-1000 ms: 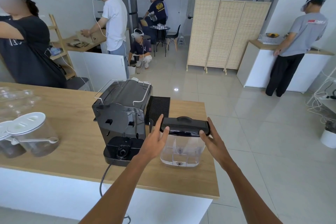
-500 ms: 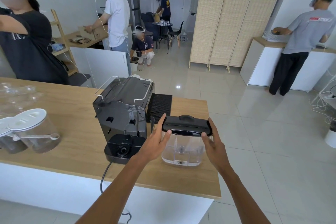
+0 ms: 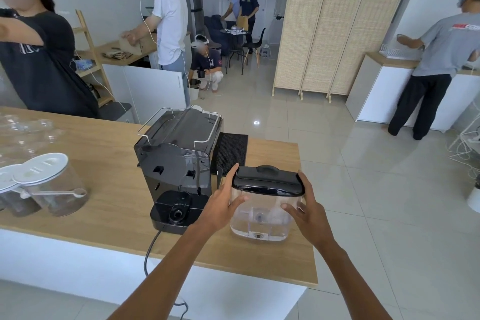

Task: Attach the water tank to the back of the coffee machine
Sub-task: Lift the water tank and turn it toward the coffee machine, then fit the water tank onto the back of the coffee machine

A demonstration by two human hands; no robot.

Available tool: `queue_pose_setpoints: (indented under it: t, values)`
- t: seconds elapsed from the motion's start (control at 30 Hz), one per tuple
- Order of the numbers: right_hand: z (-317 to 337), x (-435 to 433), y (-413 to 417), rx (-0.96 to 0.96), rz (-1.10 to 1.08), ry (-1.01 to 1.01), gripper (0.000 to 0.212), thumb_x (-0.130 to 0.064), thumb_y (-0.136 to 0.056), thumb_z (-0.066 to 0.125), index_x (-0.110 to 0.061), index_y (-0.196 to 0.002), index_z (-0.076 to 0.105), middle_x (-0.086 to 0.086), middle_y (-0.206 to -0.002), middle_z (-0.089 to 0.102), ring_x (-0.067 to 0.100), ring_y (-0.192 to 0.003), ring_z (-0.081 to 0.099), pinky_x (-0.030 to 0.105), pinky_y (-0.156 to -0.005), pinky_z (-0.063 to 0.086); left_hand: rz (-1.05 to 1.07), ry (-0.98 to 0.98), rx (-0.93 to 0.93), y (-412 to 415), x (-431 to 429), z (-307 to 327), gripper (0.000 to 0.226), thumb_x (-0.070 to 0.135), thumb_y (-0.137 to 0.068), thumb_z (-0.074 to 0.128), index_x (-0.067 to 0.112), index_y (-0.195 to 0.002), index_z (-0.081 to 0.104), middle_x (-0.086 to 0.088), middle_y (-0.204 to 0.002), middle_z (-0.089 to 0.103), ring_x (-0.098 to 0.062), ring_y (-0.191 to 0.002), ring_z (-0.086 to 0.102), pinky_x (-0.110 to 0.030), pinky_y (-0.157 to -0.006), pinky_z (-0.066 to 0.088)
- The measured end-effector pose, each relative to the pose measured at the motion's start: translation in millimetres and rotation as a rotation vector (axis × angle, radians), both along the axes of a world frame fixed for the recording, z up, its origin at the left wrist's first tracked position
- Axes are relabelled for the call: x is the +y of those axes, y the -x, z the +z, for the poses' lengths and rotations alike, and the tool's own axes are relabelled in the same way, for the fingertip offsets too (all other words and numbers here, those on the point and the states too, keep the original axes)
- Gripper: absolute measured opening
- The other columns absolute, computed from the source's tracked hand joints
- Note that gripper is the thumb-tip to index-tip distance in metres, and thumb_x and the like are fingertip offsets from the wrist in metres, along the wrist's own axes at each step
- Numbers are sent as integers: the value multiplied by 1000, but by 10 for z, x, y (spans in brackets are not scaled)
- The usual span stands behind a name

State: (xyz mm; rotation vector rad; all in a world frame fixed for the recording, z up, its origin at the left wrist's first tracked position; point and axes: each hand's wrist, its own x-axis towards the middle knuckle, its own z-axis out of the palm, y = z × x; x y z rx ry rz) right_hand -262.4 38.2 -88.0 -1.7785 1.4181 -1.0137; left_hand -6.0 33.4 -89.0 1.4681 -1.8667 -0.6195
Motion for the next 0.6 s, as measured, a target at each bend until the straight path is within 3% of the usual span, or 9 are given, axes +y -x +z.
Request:
queue_pose_setpoints:
  t: [0.17, 0.27, 0.43, 0.6]
  values:
    - [94, 134, -94, -32, 12, 13, 88, -27, -88, 73, -45, -154, 19, -30, -151, 39, -20, -116, 49, 30, -110, 41, 25, -8, 47, -129, 174, 17, 88, 48, -93, 58, 40, -154, -4, -6, -59, 40, -13, -51, 37, -32, -51, 33]
    - [201, 236, -217, -47, 10, 27, 88, -21, -87, 74, -43, -154, 22, -48, -136, 42, -19, -115, 51, 25, -109, 38, 58, 42, 80, -226, 343, 138, 88, 54, -90, 55, 38, -156, -1, 0, -56, 37, -11, -48, 34, -27, -48, 28]
    - [432, 377, -533, -107, 7, 60, 90, -17, -85, 76, -44, -154, 24, -37, -143, 43, -8, -130, 46, 15, -109, 35, 74, 115, 59, -554, 544, 390, 90, 62, -88, 48, 34, -158, -2, 4, -54, 36, -11, -48, 37, -24, -49, 30]
    - [570, 469, -988, -120, 7, 58, 91, -15, -84, 76, -39, -155, 24, -56, -130, 38, -9, -126, 48, 22, -111, 37, 96, 175, -3, -994, 632, 590, 88, 56, -91, 51, 31, -159, 1, 8, -53, 34, -12, -48, 38, -21, -46, 30]
